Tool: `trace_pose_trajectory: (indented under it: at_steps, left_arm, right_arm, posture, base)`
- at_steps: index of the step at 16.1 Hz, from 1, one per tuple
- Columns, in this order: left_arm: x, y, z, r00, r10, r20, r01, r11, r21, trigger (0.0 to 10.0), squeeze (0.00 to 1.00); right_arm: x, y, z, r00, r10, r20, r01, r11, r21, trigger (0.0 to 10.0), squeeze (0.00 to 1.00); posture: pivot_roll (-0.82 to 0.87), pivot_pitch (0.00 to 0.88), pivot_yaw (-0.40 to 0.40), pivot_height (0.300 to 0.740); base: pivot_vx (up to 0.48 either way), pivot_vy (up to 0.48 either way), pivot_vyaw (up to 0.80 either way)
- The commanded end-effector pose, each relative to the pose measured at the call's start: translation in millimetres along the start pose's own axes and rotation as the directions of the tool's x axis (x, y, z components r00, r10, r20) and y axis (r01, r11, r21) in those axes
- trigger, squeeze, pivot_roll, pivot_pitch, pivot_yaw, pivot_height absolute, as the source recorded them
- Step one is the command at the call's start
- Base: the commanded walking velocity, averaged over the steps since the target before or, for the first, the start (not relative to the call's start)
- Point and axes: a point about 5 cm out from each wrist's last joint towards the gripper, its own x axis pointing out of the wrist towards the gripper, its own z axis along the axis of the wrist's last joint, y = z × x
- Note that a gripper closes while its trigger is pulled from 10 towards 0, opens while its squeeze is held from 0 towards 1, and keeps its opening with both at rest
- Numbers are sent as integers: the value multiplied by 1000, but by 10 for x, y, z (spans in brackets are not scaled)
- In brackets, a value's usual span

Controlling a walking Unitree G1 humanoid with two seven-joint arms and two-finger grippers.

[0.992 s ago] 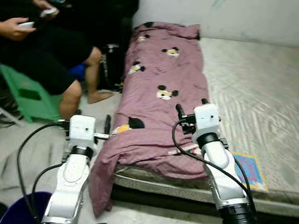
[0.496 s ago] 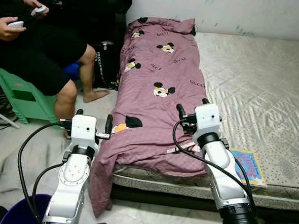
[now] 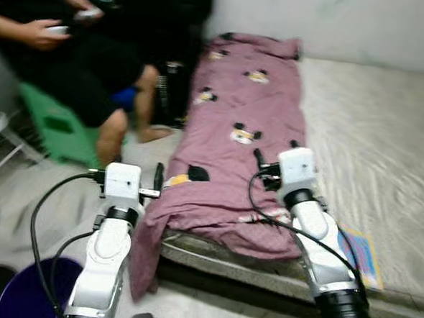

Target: Clean up the room

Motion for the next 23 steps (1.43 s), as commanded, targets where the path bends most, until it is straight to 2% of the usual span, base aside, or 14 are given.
trace_pose_trajectory:
  at_steps: [1, 5, 16, 23]
  left_arm:
    - [12, 25, -8, 1000, 1, -6, -1, 1000, 2, 10000, 0]
    - [16, 19, -12, 1000, -2, -4, 1, 1000, -19, 10000, 0]
    - [8, -2, -12, 1000, -15, -1, 15, 1000, -6, 10000, 0]
    - [14, -5, -9, 1000, -18, -3, 18, 1000, -10, 10000, 0]
  right_arm:
    - [12, 39, 18, 1000, 11, 9, -11, 1000, 4, 10000, 0]
    - [14, 35, 14, 1000, 11, 8, -11, 1000, 3, 10000, 0]
    - [17, 23, 3, 1000, 10, 5, -10, 1000, 13, 10000, 0]
    - [10, 24, -7, 1000, 6, 0, -6, 1000, 14, 10000, 0]
  posture:
    - [-74, 0, 8, 740]
    - [-75, 0, 9, 740]
    - [-75, 0, 7, 740]
    - [-78, 0, 10, 740]
  base:
    - [0, -266, 0]
    - [0, -67, 0]
    - [0, 0, 0]
    - [0, -280, 0]
